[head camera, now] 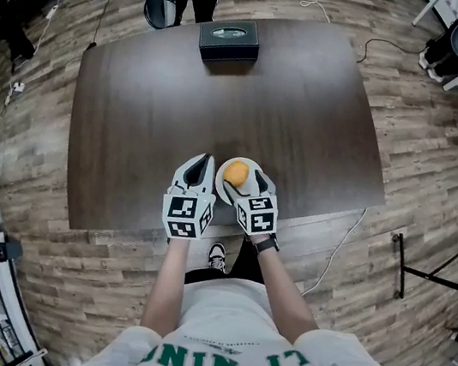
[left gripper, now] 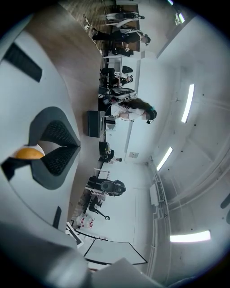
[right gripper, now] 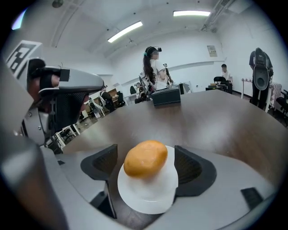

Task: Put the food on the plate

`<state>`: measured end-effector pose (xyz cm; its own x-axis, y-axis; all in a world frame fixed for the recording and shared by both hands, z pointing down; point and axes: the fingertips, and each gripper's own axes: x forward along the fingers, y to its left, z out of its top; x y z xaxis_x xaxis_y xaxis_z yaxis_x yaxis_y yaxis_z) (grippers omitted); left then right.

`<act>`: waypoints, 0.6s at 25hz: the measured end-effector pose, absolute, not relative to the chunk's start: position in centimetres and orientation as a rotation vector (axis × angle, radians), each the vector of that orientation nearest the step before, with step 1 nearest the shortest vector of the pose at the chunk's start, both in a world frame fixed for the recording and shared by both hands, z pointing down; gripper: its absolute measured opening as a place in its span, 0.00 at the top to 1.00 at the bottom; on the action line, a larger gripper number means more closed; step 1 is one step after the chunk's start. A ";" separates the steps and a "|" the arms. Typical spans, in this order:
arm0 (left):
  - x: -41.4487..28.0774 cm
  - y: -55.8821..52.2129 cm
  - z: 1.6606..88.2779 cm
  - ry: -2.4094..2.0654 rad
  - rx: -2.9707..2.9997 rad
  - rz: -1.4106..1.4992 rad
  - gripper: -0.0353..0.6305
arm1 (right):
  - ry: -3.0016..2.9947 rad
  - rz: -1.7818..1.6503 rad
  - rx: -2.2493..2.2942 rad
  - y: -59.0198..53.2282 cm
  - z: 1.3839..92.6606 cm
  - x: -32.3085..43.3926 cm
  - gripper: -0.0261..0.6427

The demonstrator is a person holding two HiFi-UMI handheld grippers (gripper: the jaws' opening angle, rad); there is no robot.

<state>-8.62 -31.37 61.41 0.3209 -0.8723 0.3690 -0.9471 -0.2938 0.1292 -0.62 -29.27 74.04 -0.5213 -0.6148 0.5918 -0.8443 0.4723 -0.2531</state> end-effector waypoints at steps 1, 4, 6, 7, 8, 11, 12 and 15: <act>-8.6 -31.3 61.2 -1.630 2.273 0.324 0.93 | -2.300 0.735 1.221 -29.2 73.8 -0.5 0.36; -8.8 -31.1 61.4 -1.635 2.269 0.326 0.93 | -2.303 0.730 1.233 -28.8 72.7 0.1 0.36; -9.0 -30.6 61.7 -1.647 2.254 0.334 0.93 | -2.308 0.719 1.235 -28.4 71.8 0.7 0.41; -9.0 -30.3 61.8 -1.652 2.249 0.335 0.93 | -2.312 0.710 1.243 -28.2 71.4 1.1 0.42; -9.0 -30.0 61.7 -1.655 2.249 0.335 0.93 | -2.316 0.701 1.256 -28.2 70.8 1.5 0.44; -9.0 -29.5 60.9 -1.662 2.266 0.330 0.93 | -2.335 0.684 1.301 -28.4 69.2 2.3 0.46; -9.2 -29.4 60.5 -1.667 2.273 0.325 0.93 | -2.342 0.677 1.314 -28.5 68.6 2.4 0.46; -9.8 -29.3 58.9 -1.687 2.293 0.304 0.93 | -2.371 0.640 1.357 -28.8 66.2 2.5 0.46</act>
<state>-9.77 -29.29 58.91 0.2968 -0.8966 0.3287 -0.9549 -0.2805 0.0971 2.49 -28.76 66.21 -0.4897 -0.7191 0.4930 -0.8696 0.4443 -0.2156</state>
